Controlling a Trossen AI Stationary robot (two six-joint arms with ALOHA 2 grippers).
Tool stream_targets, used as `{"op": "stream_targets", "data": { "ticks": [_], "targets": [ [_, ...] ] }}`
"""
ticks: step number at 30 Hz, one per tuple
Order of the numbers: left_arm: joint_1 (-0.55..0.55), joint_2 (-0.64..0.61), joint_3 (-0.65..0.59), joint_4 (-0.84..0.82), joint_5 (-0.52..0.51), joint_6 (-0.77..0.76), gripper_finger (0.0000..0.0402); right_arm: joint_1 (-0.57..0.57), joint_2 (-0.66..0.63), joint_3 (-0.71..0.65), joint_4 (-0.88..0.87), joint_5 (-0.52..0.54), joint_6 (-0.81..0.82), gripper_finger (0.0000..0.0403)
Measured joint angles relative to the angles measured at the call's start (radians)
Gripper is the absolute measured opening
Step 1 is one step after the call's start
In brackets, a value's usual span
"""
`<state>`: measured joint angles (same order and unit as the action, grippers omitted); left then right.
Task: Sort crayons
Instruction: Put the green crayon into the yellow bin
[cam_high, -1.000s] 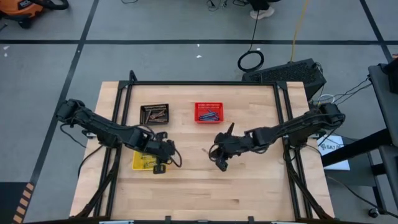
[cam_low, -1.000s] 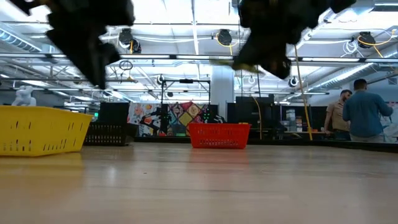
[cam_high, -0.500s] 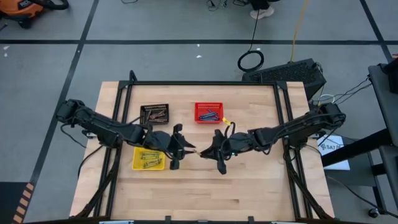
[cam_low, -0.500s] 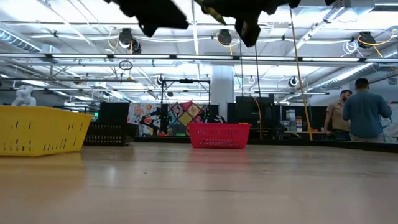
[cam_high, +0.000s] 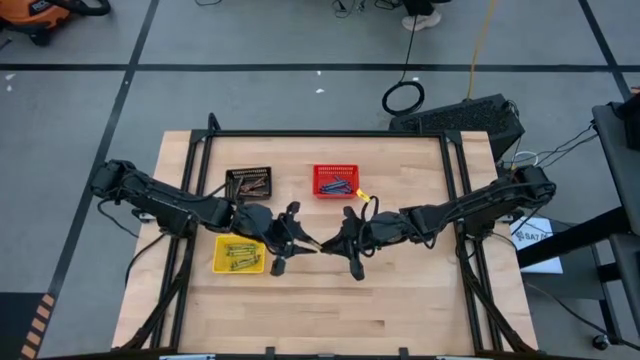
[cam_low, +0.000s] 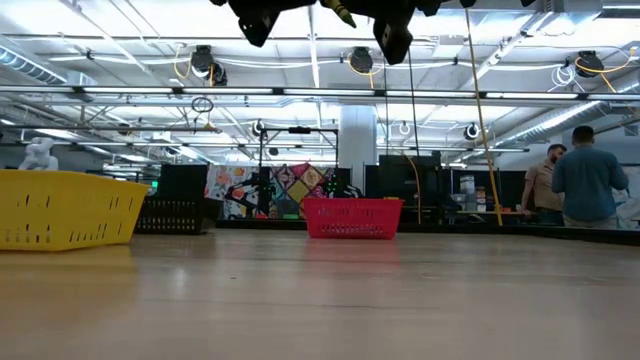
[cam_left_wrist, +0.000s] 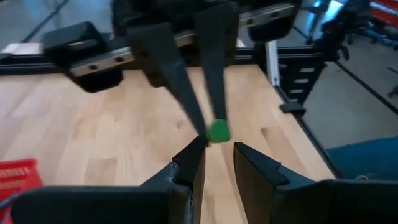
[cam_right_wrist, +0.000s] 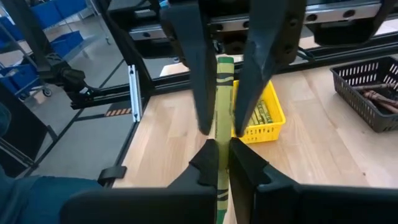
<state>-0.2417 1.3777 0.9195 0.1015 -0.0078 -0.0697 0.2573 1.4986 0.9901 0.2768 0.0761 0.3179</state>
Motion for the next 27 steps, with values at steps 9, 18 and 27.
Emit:
{"op": "stream_targets", "data": {
  "ticks": [9,18,27],
  "targets": [
    [0.0,0.0,0.0,0.069,0.015,0.027,0.009,-0.002,0.0,0.0,0.006,0.001,-0.003,0.0],
    [0.025,0.0,0.0,0.084,0.037,0.027,0.008,-0.002,0.0,0.002,0.026,0.005,-0.024,0.0],
    [0.025,0.0,0.0,0.071,0.043,0.058,0.0012,-0.002,0.0,0.002,0.025,0.005,-0.017,0.0012]
  ]
}}
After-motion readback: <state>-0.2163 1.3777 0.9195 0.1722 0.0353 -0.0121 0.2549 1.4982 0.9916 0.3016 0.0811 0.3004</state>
